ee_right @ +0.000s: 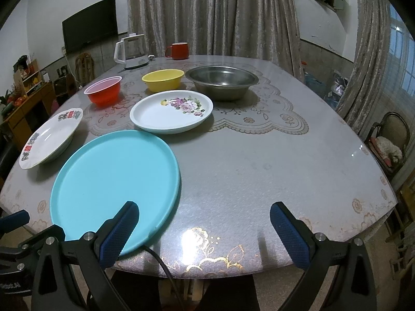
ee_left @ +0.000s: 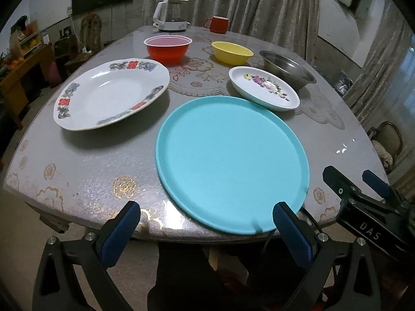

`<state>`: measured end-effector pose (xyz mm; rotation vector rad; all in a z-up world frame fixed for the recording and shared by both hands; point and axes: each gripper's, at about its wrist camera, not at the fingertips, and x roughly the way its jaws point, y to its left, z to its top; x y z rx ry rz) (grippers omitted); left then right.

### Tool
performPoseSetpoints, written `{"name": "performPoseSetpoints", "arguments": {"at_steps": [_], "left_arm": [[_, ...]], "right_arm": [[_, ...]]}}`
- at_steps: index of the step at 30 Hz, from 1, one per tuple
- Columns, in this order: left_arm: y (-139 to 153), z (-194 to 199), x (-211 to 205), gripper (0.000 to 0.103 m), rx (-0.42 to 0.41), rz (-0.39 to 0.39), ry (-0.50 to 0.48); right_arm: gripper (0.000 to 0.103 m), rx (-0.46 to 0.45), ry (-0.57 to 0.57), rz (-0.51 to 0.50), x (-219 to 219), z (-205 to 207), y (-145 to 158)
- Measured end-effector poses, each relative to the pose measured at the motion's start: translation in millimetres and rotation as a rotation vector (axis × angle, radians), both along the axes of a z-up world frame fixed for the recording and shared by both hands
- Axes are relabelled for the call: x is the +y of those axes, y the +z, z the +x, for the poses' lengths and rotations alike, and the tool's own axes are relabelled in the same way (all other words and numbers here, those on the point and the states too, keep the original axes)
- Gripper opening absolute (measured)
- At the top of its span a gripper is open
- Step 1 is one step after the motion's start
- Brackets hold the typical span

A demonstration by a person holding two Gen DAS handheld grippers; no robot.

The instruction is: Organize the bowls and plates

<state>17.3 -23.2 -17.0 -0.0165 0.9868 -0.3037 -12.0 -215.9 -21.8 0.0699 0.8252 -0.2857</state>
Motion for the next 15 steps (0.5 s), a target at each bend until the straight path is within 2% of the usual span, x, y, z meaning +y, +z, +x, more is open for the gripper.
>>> {"name": "performPoseSetpoints", "arguments": {"at_steps": [10, 15], "left_arm": [[2.2, 1.8, -3.8, 0.103, -0.004, 0.001, -0.025], [2.8, 3.0, -2.9, 0.103, -0.001, -0.025, -0.043]], "right_arm": [[0.103, -0.001, -0.008, -0.002, -2.1, -0.1, 2.1], [0.103, 0.002, -0.014, -0.001, -3.7, 2.4, 3.1]]}}
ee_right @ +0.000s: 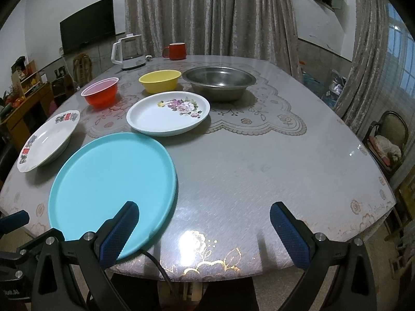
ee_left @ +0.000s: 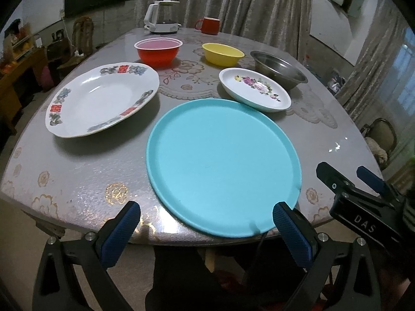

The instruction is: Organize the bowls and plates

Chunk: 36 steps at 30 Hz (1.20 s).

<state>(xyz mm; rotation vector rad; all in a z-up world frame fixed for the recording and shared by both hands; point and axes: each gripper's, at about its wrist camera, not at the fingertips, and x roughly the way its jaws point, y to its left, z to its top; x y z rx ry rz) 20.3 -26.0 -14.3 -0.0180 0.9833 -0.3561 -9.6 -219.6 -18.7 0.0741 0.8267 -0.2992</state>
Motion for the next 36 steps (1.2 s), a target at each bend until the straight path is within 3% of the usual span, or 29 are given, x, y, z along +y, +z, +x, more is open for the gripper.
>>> {"name": "performPoseSetpoints", "arguments": {"at_steps": [14, 27, 29, 33, 36], "left_arm": [[9.7, 10.7, -4.3, 0.103, -0.06, 0.029, -0.037], [9.4, 23.5, 1.0, 0.103, -0.027, -0.049, -0.099], [12.1, 29.6, 9.9, 0.103, -0.025, -0.089, -0.104], [17.9, 47.1, 37.3, 0.103, 0.006, -0.18, -0.061], [27.7, 56.8, 62.7, 0.103, -0.053, -0.192, -0.003]], "right_arm": [[0.103, 0.005, 0.009, -0.018, -2.7, 10.3, 4.0], [0.103, 0.002, 0.044, -0.019, -0.5, 25.0, 8.9], [0.103, -0.01, 0.058, -0.018, 1.3, 29.1, 11.9], [0.103, -0.036, 0.133, -0.028, 12.0, 40.9, 19.4], [0.103, -0.05, 0.194, -0.046, 23.3, 50.6, 23.5]]}}
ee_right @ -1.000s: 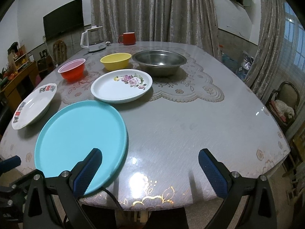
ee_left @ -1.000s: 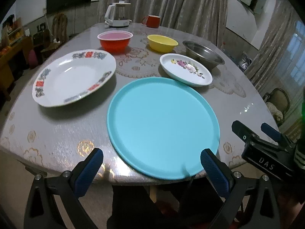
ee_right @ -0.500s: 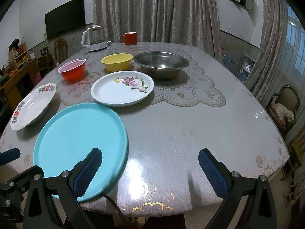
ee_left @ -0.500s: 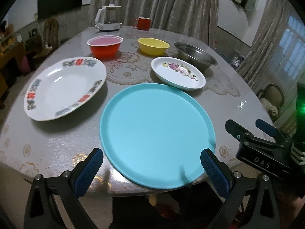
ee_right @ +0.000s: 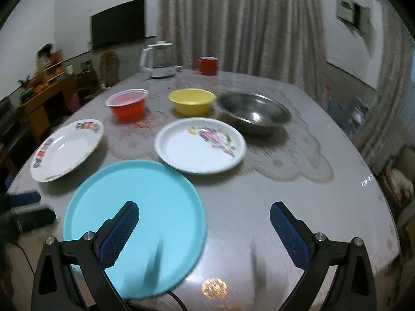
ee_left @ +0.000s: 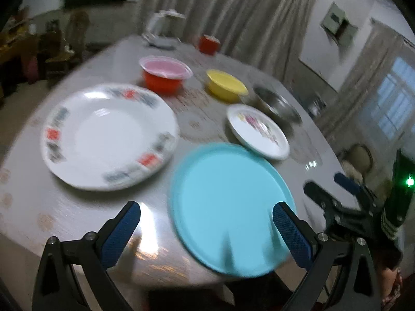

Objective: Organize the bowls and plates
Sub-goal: 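Move the right tool over the turquoise plate to the large white plate while the left tool approaches its rim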

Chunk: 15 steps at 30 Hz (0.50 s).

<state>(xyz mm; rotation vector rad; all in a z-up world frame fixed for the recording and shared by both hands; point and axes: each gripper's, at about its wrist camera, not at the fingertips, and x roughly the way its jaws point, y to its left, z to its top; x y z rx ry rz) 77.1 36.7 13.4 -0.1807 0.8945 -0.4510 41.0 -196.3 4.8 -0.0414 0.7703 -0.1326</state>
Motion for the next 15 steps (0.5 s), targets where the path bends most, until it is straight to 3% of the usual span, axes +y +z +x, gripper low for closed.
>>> {"name": "performPoseSetpoints", "arguments": {"at_steps": [4, 8, 15], "left_arm": [[9.7, 12.8, 30.9, 0.103, -0.079, 0.024, 0.087], [5.8, 31.6, 60.1, 0.103, -0.065, -0.015, 0.157], [-13.6, 67.0, 99.7, 0.103, 0.002, -0.1, 0.192]], "right_arm": [[0.103, 0.013, 0.066, -0.009, 15.3, 18.7, 2.0], [0.097, 0.042, 0.122, 0.026, 27.4, 36.6, -1.8], [0.092, 0.06, 0.194, 0.053, 52.3, 58.7, -4.3]]}}
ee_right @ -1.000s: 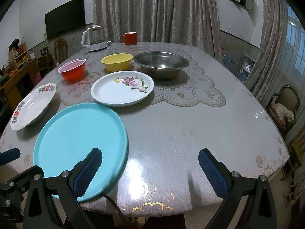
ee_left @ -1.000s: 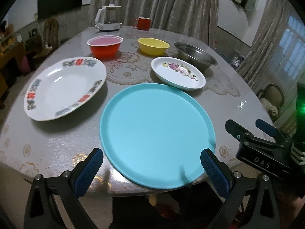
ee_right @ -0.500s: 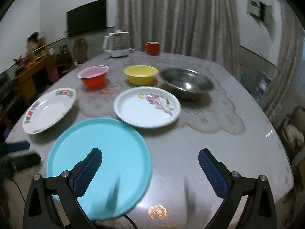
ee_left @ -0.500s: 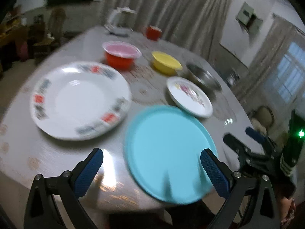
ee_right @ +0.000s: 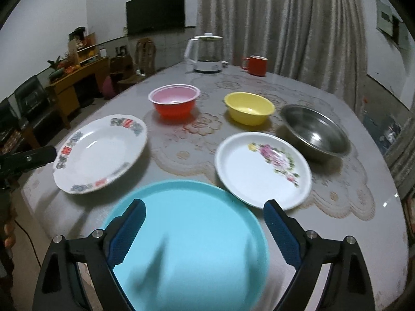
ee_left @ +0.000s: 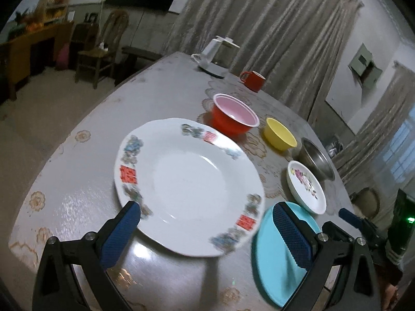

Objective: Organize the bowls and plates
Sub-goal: 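Move the right tool over the turquoise plate to the large white plate while the left tool approaches its rim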

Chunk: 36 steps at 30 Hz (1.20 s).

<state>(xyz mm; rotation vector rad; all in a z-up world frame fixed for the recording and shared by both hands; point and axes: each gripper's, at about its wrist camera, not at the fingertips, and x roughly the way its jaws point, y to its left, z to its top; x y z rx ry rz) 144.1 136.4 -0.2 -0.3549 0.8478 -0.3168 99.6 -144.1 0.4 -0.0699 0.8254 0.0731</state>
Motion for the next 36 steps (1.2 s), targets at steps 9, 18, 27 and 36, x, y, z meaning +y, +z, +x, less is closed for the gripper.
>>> {"name": "performPoseSetpoints", "arguments": {"at_steps": [9, 18, 27, 36], "left_arm": [[-3.6, 32.5, 34.2, 0.103, -0.029, -0.048, 0.025], [-15.8, 50.6, 53.6, 0.101, -0.03, -0.141, 0.031], [-28.2, 56.0, 50.5, 0.091, -0.013, -0.153, -0.013], [-40.0, 58.1, 46.5, 0.072, 0.02, -0.122, -0.06]], "right_arm": [[0.069, 0.107, 0.054, 0.176, 20.6, 60.0, -19.9], [0.063, 0.176, 0.039, 0.258, 26.8, 98.5, -36.7], [0.063, 0.274, 0.058, 0.338, 42.6, 128.9, -57.7], [0.04, 0.306, 0.124, 0.404, 53.7, 137.0, -66.4]]}}
